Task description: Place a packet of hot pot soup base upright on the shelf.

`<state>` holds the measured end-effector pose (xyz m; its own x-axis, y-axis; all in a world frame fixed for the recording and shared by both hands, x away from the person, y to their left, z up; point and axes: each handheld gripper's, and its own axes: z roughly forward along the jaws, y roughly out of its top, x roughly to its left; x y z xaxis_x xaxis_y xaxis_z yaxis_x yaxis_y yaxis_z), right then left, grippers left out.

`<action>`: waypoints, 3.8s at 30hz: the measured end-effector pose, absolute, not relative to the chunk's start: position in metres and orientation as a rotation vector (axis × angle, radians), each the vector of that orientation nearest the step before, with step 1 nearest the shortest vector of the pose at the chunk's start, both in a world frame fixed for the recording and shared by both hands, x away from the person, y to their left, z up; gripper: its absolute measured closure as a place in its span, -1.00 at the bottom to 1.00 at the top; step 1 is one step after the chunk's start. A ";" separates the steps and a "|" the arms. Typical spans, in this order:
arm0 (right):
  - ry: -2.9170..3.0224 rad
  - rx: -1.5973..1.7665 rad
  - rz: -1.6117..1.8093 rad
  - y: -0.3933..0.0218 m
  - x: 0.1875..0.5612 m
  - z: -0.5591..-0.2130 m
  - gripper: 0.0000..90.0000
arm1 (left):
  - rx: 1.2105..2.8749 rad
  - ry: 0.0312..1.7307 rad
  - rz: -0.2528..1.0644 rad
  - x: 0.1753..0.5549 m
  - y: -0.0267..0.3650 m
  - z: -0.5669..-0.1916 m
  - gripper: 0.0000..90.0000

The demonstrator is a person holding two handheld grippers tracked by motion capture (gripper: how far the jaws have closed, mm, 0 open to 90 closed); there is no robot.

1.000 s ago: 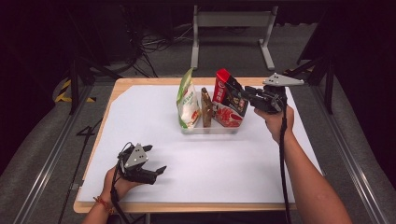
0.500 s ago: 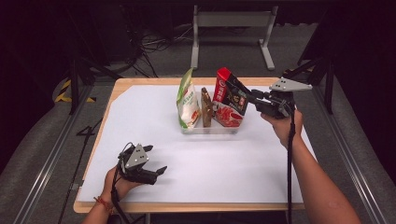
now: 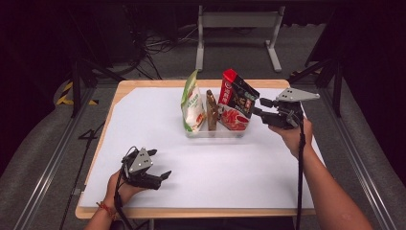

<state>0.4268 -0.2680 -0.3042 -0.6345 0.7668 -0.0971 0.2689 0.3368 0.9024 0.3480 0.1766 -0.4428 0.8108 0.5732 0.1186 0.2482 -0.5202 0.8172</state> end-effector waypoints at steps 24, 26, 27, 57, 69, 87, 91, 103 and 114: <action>2.167 0.807 1.137 -0.270 0.413 -0.329 -0.48 | 2.130 0.604 0.478 0.348 0.177 -0.443 -0.75; 2.158 0.803 1.127 -0.271 0.411 -0.332 -0.50 | 2.130 0.604 0.478 0.348 0.177 -0.443 -0.75; 2.158 0.805 1.133 -0.272 0.410 -0.333 -0.53 | 2.129 0.604 0.479 0.348 0.177 -0.443 -0.75; 2.179 0.748 1.069 -0.299 0.374 -0.375 -0.60 | 2.134 0.601 0.478 0.347 0.176 -0.443 -0.75; 2.177 0.752 1.057 -0.316 0.357 -0.389 -0.60 | 2.135 0.599 0.478 0.347 0.175 -0.443 -0.75; 2.183 0.735 1.009 -0.336 0.332 -0.407 -0.60 | 2.133 0.599 0.484 0.346 0.176 -0.443 -0.75; 2.182 0.723 0.991 -0.339 0.327 -0.413 -0.60 | 2.134 0.596 0.485 0.346 0.176 -0.443 -0.75; 2.166 0.721 0.984 -0.349 0.314 -0.425 -0.58 | 2.144 0.589 0.493 0.345 0.176 -0.443 -0.75; 2.161 0.791 1.016 -0.363 0.305 -0.433 -0.59 | 2.148 0.586 0.488 0.345 0.175 -0.444 -0.76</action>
